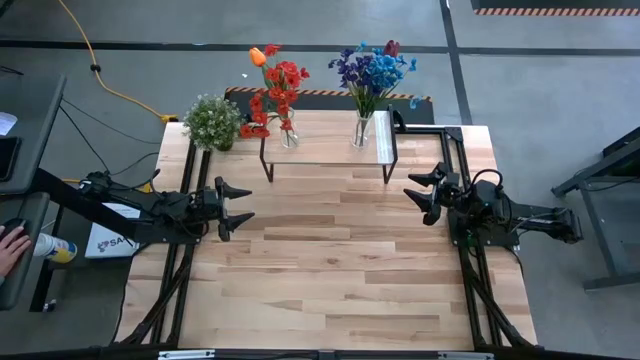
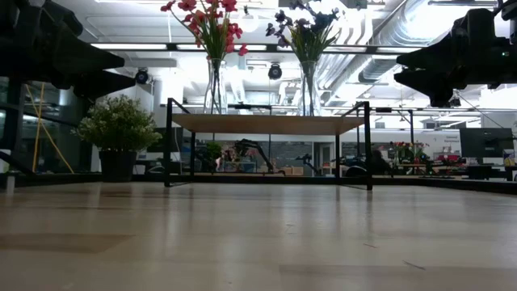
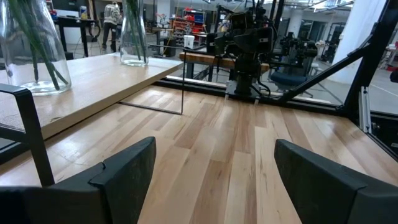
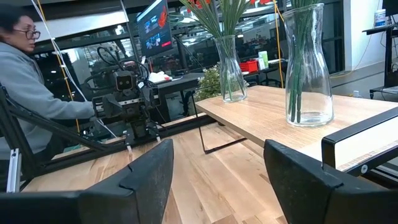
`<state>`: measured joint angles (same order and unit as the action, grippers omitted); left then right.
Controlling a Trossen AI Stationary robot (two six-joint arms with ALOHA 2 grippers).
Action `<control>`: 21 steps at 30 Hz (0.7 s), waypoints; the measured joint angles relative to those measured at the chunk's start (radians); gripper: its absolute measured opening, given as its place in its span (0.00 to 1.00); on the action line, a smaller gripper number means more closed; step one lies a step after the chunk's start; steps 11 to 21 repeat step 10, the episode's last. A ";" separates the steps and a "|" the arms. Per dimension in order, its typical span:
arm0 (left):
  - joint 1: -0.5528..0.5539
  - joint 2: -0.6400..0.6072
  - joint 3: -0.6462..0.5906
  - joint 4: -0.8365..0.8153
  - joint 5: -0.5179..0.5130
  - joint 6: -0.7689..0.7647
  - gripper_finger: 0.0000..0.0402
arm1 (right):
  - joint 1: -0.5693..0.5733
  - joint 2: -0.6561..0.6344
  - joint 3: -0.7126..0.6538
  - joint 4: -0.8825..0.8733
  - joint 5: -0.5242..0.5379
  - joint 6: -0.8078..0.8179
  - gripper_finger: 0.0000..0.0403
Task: Pick and place flowers into a vace then onto a shelf
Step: Return to Home Position
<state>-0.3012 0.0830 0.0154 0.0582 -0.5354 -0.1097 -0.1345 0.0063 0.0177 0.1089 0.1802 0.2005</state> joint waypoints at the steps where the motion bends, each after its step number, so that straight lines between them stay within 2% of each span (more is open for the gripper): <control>1: 0.000 0.000 0.000 0.000 0.000 0.000 0.90 | 0.000 0.000 0.000 0.000 0.000 0.000 0.59; 21: 0.000 0.000 0.000 0.000 0.000 0.000 0.90 | 0.000 0.000 0.000 0.000 0.000 0.000 0.59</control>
